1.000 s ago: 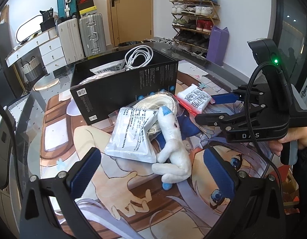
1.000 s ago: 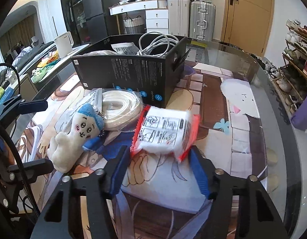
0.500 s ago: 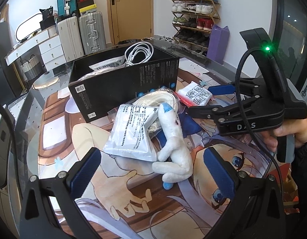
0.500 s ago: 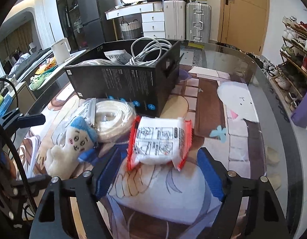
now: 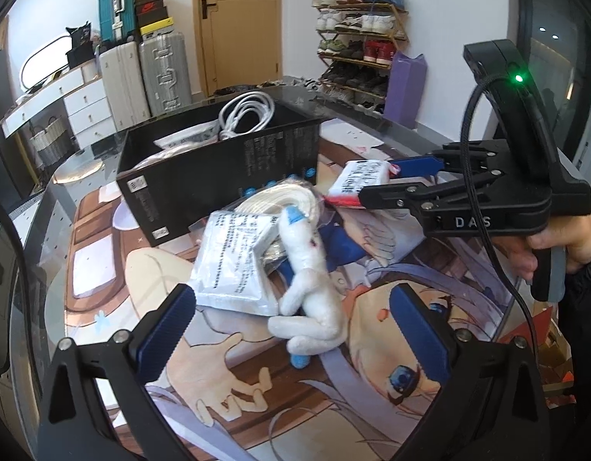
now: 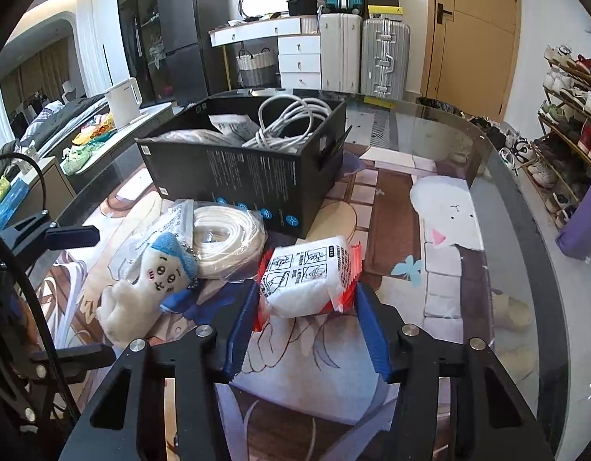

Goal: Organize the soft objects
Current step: 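Grasp the red-edged tissue packet with the right tool while the left tool grasps the white plush doll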

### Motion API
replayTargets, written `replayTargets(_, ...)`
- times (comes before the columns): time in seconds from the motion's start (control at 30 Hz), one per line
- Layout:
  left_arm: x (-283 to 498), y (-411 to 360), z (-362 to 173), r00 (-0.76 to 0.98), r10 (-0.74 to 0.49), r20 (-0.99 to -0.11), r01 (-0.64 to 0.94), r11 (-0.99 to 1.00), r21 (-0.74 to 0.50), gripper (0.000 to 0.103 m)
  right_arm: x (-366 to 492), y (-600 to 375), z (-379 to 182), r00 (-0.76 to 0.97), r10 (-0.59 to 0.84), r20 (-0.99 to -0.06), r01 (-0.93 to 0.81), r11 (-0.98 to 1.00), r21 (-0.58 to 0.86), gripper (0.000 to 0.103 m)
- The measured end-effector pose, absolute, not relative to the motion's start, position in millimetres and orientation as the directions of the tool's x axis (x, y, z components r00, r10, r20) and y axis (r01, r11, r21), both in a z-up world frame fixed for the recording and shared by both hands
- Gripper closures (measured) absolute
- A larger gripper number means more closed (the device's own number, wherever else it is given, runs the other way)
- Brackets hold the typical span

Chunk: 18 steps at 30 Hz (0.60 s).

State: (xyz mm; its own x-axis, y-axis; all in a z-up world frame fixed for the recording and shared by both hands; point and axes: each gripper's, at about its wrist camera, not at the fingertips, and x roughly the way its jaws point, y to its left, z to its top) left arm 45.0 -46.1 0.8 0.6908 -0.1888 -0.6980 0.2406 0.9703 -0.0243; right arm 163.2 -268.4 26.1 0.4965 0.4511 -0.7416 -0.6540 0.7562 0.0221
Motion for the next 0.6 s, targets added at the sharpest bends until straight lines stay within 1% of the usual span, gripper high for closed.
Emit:
replayTargets(0.03, 43.8, -48.2, 1.1, 0.687, -0.209, -0.696, 0.259, 0.965, -0.034, 0.015, 162.0, -269.8, 27.7, 0.497, 0.455, -0.739, -0.656, 0.755, 0.024, 0.051)
replayTargets(0.07, 43.7, -49.4, 0.8, 0.682, -0.22, -0.698, 0.268, 0.962, -0.041, 0.02, 161.7, -270.9, 28.7, 0.496, 0.459, -0.737, -0.658, 0.753, 0.026, 0.051)
replayTargets(0.1, 44.0, -51.0, 0.4, 0.678, -0.226, -0.699, 0.273, 0.961, -0.046, 0.022, 161.3, -271.7, 29.1, 0.494, 0.461, -0.737, -0.66, 0.751, 0.028, 0.051)
replayTargets(0.13, 43.7, -52.4, -0.4, 0.674, -0.234, -0.7, 0.279, 0.959, -0.051, 0.027, 160.6, -272.6, 29.5, 0.49, 0.463, -0.739, -0.664, 0.747, 0.028, 0.051)
replayTargets(0.17, 44.1, -54.4, -1.6, 0.669, -0.243, -0.703, 0.288, 0.956, -0.058, 0.035, 159.5, -273.0, 29.7, 0.489, 0.464, -0.739, -0.667, 0.745, 0.026, 0.051)
replayTargets(0.2, 44.9, -55.9, -3.5, 0.657, -0.255, -0.709, 0.298, 0.952, -0.066, 0.04, 159.0, -273.7, 29.7, 0.484, 0.465, -0.742, -0.671, 0.741, 0.027, 0.051)
replayTargets(0.23, 45.9, -57.1, -5.3, 0.649, -0.262, -0.714, 0.302, 0.95, -0.074, 0.048, 158.2, -274.4, 29.4, 0.477, 0.465, -0.746, -0.677, 0.735, 0.025, 0.051)
replayTargets(0.3, 47.4, -58.0, -9.0, 0.644, -0.262, -0.719, 0.298, 0.951, -0.079, 0.051, 157.6, -275.4, 28.0, 0.465, 0.465, -0.753, -0.687, 0.726, 0.023, 0.051)
replayTargets(0.37, 48.8, -58.0, -11.2, 0.642, -0.259, -0.722, 0.292, 0.953, -0.082, 0.056, 155.9, -277.3, 26.3, 0.454, 0.465, -0.76, -0.698, 0.716, 0.021, 0.051)
replayTargets(0.6, 51.5, -58.3, -18.5, 0.638, -0.247, -0.73, 0.271, 0.959, -0.088, 0.058, 154.6, -277.0, 19.4, 0.428, 0.463, -0.776, -0.709, 0.705, 0.03, 0.051)
